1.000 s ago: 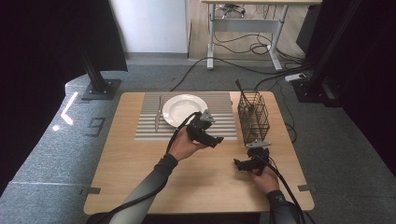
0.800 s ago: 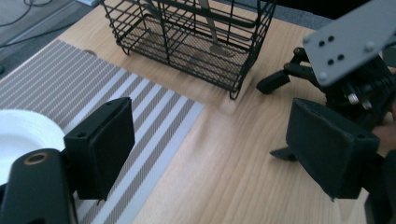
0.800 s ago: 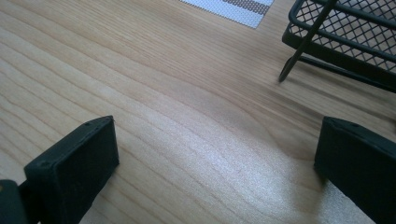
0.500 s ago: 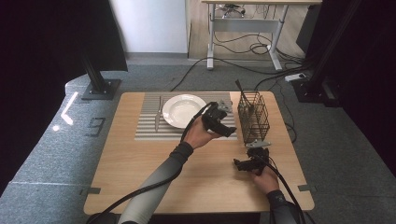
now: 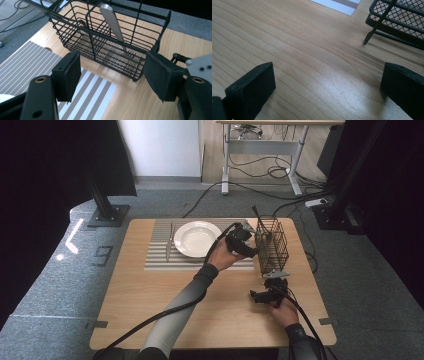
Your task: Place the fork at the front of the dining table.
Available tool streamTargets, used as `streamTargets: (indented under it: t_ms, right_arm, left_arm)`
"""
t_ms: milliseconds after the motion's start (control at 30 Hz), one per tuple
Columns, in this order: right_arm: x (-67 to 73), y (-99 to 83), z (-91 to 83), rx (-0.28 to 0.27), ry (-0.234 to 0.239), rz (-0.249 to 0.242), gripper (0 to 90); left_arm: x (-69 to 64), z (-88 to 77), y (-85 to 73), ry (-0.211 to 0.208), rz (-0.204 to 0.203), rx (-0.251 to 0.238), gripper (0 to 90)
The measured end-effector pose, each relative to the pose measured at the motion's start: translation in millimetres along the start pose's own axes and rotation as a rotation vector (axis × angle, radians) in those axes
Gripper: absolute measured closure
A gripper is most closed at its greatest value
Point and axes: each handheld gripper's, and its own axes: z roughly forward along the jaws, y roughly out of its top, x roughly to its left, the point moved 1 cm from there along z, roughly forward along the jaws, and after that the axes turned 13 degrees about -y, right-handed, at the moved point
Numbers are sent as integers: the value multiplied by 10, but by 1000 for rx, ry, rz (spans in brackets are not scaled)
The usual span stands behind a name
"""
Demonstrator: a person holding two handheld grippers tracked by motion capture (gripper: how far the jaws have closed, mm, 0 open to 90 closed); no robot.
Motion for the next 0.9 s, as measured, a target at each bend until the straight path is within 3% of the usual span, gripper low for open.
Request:
streamTargets:
  t_ms: [333,500,667,767,900]
  right_arm:
    - [2,2,2,-1,0,-1,0]
    - [2,2,1,-1,0,-1,0]
    - [4,2,0,0,2,-1,0]
    - [4,2,0,0,3,-2,0]
    - [8,2,-2,3,6,0,0]
  left_arm:
    - [66,146,149,-16,-9,-13,444]
    - [70,216,224,-19,-18,6,547]
    - [98,247,252,-56,-51,7,720]
    - [108,236,251,-87,-83,-16,778]
    - [88,185,263,-109,-74,-50,860]
